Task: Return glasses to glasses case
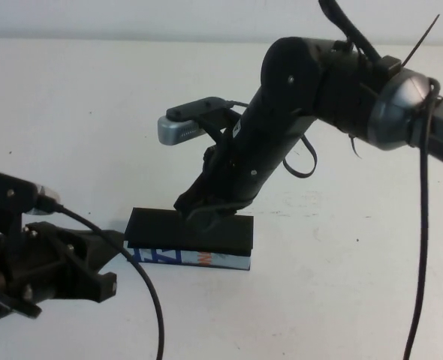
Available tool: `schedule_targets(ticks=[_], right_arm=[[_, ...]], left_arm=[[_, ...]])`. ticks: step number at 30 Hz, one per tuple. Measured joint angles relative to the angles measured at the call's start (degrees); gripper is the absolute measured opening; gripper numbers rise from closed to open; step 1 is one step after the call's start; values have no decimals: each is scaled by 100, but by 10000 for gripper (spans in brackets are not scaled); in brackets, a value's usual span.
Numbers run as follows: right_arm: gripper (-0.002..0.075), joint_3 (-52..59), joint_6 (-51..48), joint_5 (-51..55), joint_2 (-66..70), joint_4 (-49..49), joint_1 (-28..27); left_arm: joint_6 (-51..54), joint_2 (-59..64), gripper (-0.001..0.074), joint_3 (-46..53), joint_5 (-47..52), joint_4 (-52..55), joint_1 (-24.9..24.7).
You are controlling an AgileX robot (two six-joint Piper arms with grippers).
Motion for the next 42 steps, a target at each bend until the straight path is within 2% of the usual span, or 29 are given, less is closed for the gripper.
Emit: schedule_targets(ticks=[7, 16, 22, 29, 34, 36, 42], right_arm=[[-11, 0, 184, -374, 785, -120, -12], [-11, -46, 198, -279, 884, 10, -45], [-11, -9, 149, 260, 547, 9, -34], [-11, 91, 126, 331, -675, -240, -34], [-11, 984, 163, -377, -1799, -401, -34], [-11, 1514, 254, -998, -2301, -428, -34], [-11, 2793, 373, -2426, -3522, -412, -34]], left_arm=[[-50, -526, -4, 12, 0, 14, 0], [-107, -1321, -4, 47, -90, 83, 0], [-107, -2561, -4, 96, -1072, 268, 0], [-31, -4444, -4, 723, -2503, 262, 0], [-17, -5438, -4, 1459, -3362, 91, 0], [-14, -5689, -4, 1709, -3573, 73, 0], [-14, -5775, -4, 2346, -3779, 33, 0]])
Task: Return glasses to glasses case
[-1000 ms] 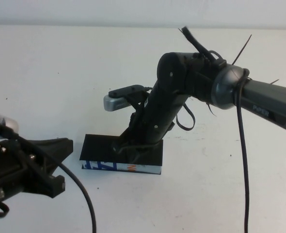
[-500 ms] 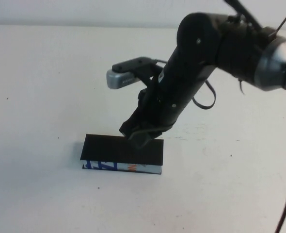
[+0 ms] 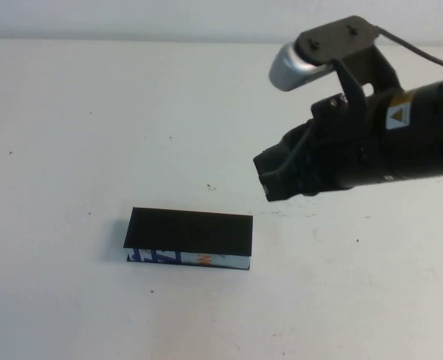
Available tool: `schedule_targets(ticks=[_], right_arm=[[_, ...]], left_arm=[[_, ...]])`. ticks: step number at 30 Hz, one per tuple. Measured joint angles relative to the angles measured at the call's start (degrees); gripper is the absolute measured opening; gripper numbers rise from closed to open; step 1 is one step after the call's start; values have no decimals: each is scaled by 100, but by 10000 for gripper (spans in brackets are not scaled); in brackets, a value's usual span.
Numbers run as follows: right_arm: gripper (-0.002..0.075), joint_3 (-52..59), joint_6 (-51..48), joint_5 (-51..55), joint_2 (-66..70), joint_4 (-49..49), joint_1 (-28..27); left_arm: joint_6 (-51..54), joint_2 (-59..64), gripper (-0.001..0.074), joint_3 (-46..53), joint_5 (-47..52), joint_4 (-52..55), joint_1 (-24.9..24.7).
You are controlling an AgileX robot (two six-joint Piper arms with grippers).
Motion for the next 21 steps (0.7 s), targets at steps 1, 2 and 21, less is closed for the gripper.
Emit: schedule_targets(ticks=[1, 2, 21], right_arm=[[-11, 178, 10, -142, -150, 52, 0], [-11, 408, 10, -317, -328, 96, 0], [-11, 3809, 13, -1884, -3784, 716, 0]], left_arm=[[0, 0, -4, 81, -16, 0, 0], [0, 0, -4, 180, -30, -9, 0], [67, 0, -4, 323, -123, -472, 0]])
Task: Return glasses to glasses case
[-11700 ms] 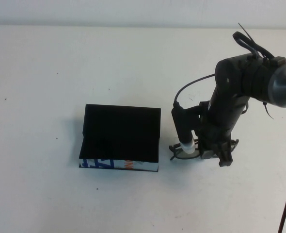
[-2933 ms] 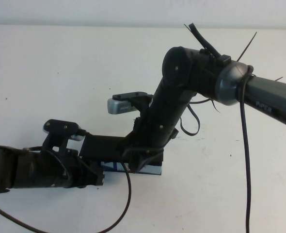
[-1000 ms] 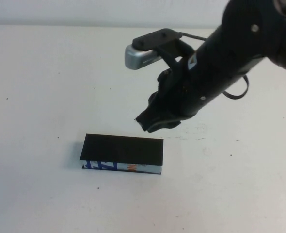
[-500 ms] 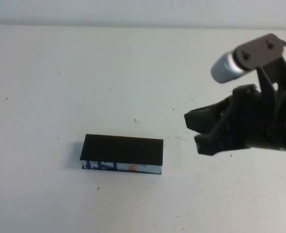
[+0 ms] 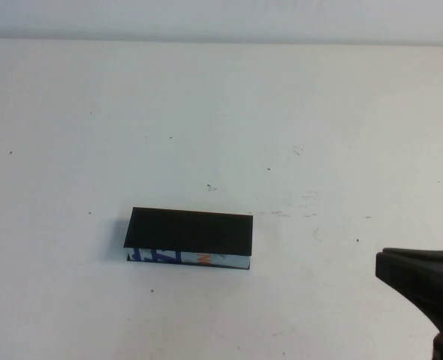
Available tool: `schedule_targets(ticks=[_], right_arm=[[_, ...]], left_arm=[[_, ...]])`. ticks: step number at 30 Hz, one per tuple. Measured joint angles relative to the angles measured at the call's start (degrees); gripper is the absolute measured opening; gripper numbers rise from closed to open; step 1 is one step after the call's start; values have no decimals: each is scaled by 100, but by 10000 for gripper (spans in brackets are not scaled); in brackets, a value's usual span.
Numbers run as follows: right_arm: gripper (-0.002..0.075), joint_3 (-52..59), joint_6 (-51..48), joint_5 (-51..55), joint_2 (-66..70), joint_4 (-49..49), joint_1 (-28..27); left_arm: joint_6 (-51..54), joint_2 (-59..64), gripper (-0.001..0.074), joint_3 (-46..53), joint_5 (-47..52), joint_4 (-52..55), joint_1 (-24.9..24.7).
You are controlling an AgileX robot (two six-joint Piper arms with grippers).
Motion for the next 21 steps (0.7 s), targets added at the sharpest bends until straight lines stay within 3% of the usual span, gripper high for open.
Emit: schedule_targets(ticks=[13, 21], right_arm=[[-11, 233, 9, -75, -336, -1480, -120], [-11, 1498, 9, -1176, -1469, -1218, -2457]], left_arm=[[21, 0, -4, 0, -46, -573, 0], [21, 0, -4, 0, -179, -583, 0]])
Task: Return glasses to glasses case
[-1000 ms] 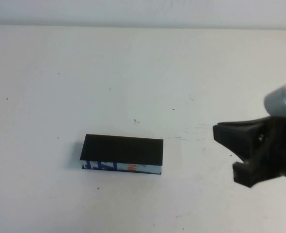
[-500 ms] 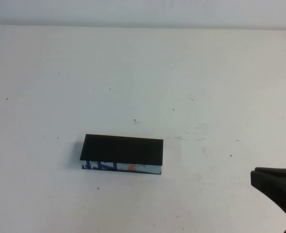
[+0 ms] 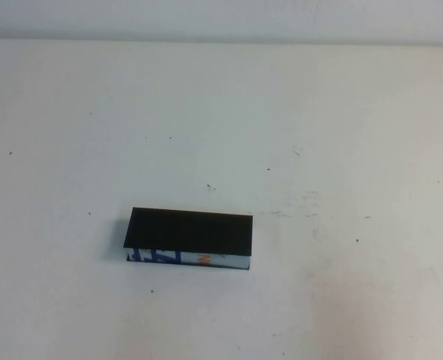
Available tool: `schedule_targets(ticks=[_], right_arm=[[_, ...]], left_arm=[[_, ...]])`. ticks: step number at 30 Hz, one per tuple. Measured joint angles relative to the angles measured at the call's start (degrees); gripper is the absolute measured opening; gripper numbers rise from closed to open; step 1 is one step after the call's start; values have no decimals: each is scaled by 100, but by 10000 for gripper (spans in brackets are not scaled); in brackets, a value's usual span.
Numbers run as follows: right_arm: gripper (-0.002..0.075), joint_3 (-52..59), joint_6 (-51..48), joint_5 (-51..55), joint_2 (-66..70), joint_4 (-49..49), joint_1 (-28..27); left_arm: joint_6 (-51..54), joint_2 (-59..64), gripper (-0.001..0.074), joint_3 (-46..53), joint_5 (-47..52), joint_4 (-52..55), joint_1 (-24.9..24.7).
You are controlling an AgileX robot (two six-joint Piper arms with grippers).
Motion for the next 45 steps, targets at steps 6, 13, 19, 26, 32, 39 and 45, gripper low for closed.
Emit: schedule_targets(ticks=[6, 13, 19, 26, 32, 39, 45], right_arm=[[-11, 1124, 0, -548, -1421, 154, -1043], [-11, 1906, 0, -708, -2476, 257, -1173], [-11, 1958, 0, -199, -2532, 257, -1173], [-11, 1958, 0, 1056, -2532, 275, -1173], [-11, 1958, 0, 1093, -2532, 302, -1173], [-11, 1958, 0, 1103, -2532, 314, -1173], [-11, 1958, 0, 1103, -2532, 314, -1173]], left_arm=[[4, 0, -4, 0, -4, 0, 0], [28, 0, -4, 0, -15, -7, 0], [41, 0, -4, 0, -20, -7, 0], [41, 0, -4, 0, -20, -12, 0], [41, 0, -4, 0, -20, -22, 0], [41, 0, -4, 0, -32, -35, 0], [41, 0, -4, 0, -32, -39, 0]])
